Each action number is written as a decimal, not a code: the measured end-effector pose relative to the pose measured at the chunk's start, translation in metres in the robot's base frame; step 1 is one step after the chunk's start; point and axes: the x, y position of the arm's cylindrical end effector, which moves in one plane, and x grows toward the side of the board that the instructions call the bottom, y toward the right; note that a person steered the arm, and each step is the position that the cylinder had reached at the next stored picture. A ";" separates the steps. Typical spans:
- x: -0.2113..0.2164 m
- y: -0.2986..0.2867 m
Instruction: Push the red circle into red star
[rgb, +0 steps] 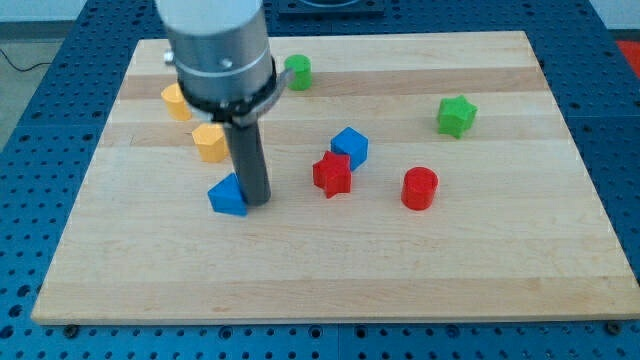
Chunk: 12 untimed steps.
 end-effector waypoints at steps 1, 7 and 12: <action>0.035 0.020; -0.023 0.191; -0.052 0.180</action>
